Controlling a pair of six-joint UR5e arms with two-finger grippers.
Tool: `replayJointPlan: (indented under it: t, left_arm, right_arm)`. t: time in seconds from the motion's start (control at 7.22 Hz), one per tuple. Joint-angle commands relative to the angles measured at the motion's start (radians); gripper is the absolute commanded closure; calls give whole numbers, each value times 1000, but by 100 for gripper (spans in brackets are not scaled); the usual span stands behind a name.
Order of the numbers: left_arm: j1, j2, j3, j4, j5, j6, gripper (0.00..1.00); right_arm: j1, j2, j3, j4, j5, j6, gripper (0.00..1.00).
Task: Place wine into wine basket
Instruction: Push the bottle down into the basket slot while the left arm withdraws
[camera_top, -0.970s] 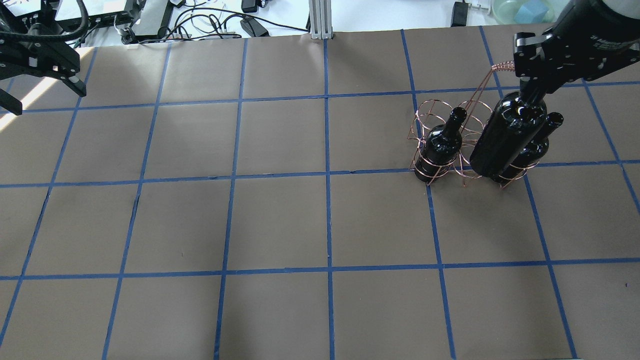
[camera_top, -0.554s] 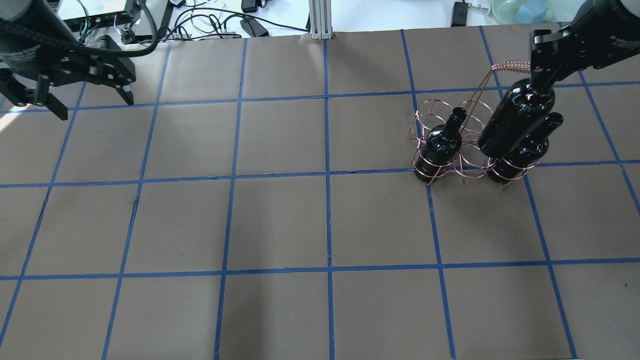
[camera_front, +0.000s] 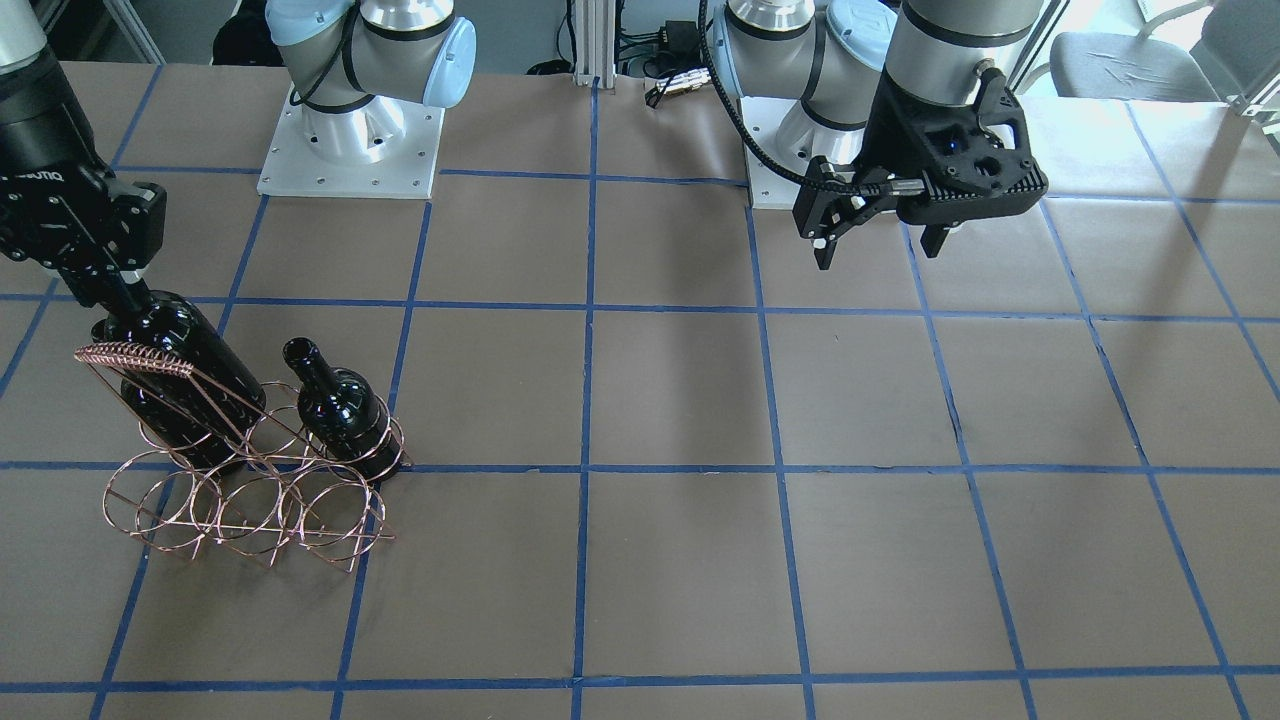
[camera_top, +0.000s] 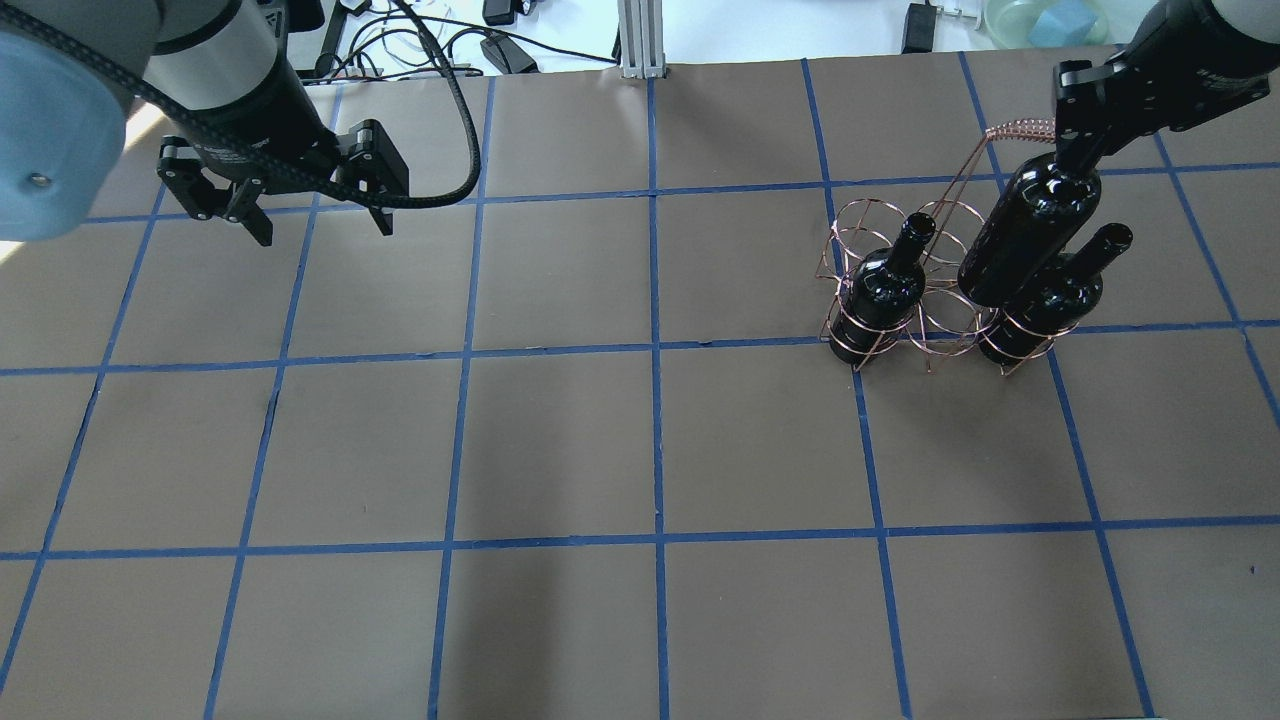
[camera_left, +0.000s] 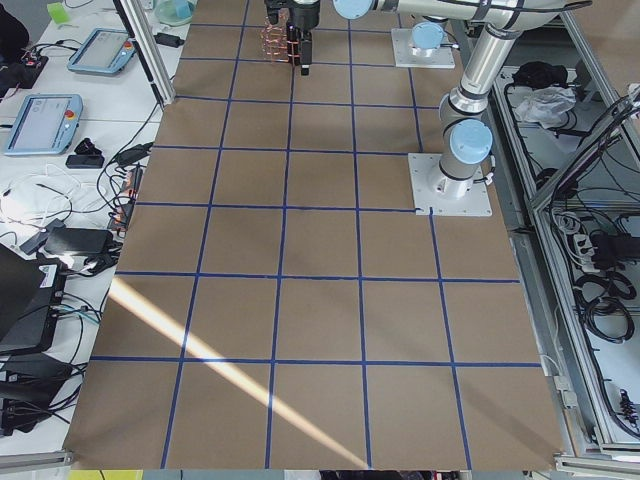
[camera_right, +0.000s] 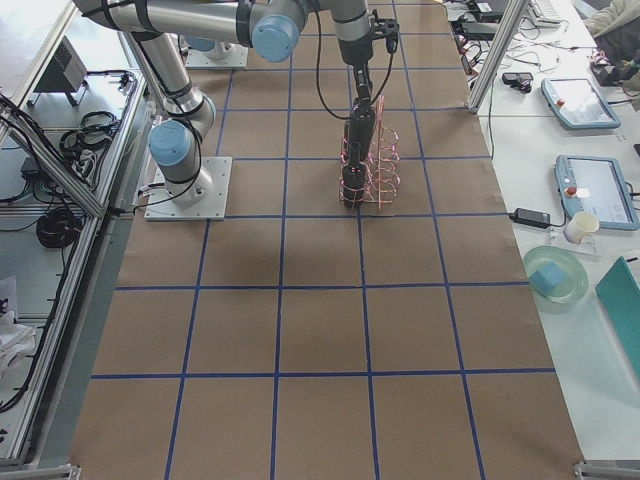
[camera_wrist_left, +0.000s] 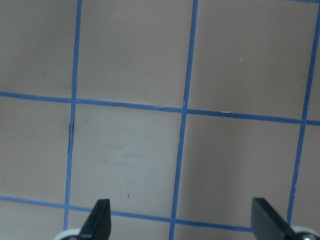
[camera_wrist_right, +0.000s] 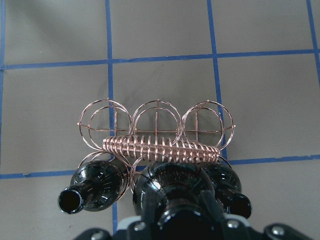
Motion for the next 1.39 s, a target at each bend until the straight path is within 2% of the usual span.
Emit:
replayJointPlan:
  t: [0.0,1.25]
  left_arm:
    - [-5,-12,-15,99,-1,12,0]
    - [-8,2,-17,90,2,9,0]
  right_arm:
    - [3,16,-1,-4,3,34,100]
    - [19,42,5,-1,0,117,100]
